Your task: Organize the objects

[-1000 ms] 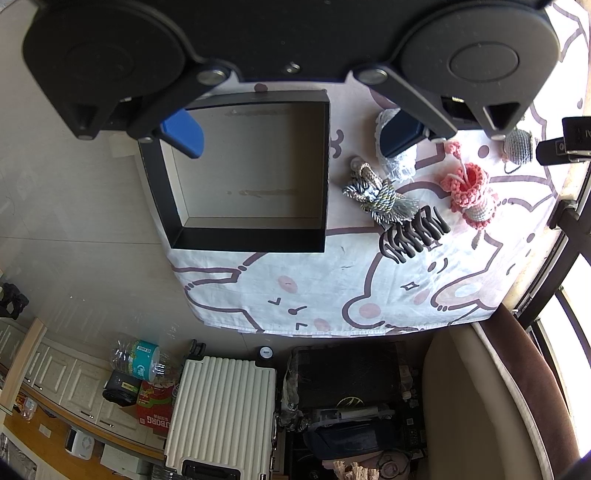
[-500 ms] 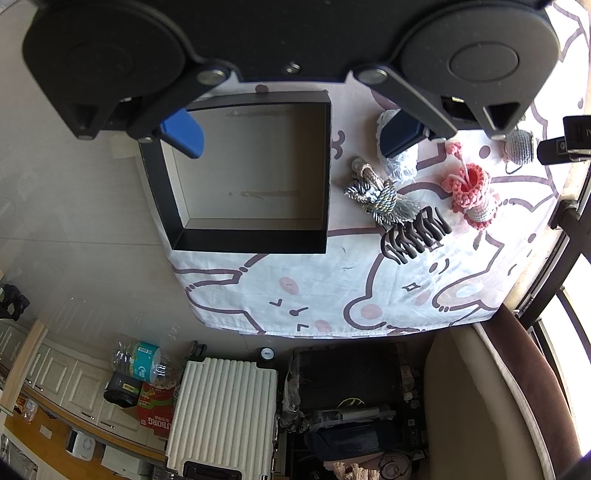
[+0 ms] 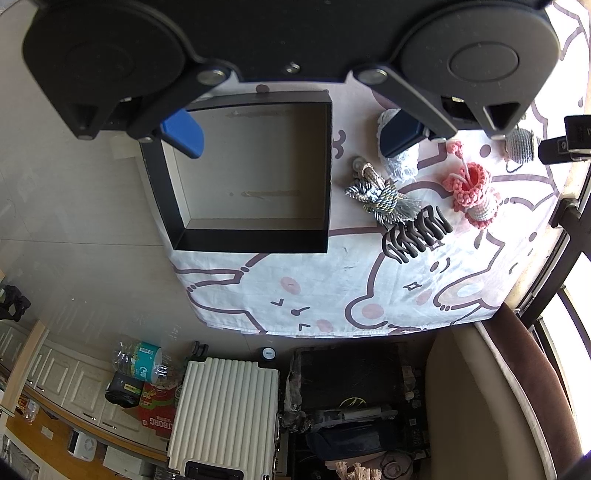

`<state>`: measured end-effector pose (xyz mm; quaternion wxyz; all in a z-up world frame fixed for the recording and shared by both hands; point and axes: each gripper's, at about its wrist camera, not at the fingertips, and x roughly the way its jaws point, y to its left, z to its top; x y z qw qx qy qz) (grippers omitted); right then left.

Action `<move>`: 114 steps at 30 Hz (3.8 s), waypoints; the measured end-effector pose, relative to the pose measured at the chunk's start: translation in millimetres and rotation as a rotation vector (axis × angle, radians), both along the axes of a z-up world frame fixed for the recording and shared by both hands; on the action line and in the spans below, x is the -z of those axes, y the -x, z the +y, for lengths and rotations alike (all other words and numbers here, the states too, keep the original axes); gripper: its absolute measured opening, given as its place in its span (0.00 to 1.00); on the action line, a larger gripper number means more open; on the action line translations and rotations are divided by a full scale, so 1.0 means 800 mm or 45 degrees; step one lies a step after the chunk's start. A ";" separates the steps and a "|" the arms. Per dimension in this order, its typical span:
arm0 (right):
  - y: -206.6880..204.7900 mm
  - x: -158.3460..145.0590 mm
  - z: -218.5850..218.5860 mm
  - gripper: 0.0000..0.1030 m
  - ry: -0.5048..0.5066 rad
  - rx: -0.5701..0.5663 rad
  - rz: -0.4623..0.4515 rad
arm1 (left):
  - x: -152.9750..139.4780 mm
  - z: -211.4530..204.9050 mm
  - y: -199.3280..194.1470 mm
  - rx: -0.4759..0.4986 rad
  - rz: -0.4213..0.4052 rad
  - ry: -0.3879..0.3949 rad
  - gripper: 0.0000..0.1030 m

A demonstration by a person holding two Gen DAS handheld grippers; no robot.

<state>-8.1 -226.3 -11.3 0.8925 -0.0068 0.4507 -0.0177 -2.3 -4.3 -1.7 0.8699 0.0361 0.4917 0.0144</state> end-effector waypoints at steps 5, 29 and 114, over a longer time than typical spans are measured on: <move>-0.001 0.000 0.001 1.00 0.000 0.000 0.000 | -0.001 0.004 -0.001 -0.007 0.001 0.008 1.00; -0.020 0.017 0.048 1.00 -0.033 -0.074 0.054 | 0.023 0.092 -0.017 -0.207 0.037 0.014 1.00; -0.079 0.171 0.166 0.53 -0.272 -0.239 0.647 | 0.150 0.146 -0.077 -0.397 0.311 0.451 0.53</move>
